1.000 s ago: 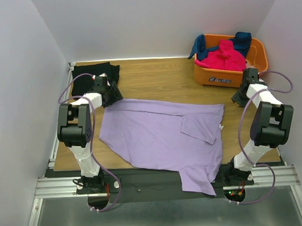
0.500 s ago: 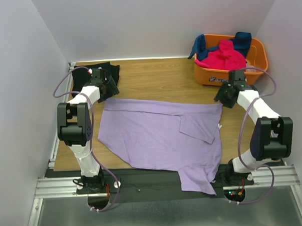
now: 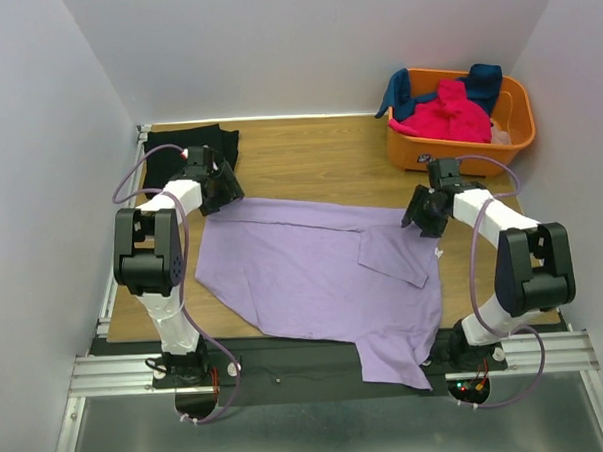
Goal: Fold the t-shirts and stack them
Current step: Fold the tshirt
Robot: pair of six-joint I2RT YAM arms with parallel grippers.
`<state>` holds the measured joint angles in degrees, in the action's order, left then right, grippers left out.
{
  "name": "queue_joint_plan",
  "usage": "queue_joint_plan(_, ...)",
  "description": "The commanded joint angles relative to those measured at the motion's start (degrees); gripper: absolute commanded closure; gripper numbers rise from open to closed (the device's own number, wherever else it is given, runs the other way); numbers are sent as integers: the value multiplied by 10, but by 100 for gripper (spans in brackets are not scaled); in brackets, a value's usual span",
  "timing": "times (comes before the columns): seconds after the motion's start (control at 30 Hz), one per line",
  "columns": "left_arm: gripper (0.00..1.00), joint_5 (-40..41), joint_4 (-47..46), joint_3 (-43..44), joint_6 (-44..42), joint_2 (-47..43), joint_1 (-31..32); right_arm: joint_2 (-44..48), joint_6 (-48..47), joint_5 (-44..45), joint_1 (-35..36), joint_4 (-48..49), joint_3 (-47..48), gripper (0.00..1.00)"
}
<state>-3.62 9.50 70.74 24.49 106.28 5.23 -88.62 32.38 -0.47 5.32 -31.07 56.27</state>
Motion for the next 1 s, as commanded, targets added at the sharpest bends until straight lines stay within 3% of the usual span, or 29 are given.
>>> queue_joint_plan(0.0, 15, -37, -20, -13, 20, -4, 5, -40, -1, 16, 2, 10, 10, 38)
queue_joint_plan(0.33, 15, -19, -11, 10, 20, 52, 4, -174, -8, 66, 2, 10, 103, 36)
queue_joint_plan(0.57, 15, 11, 12, 81, 21, 101, 2, -268, -25, 94, 0, 7, 200, 36)
queue_joint_plan(0.8, 15, 15, 40, 160, 17, 140, -1, -331, -40, 100, -8, -9, 300, 34)
queue_joint_plan(0.97, 15, 11, 33, 171, -6, 112, -1, -334, -50, 77, -8, -13, 330, 31)
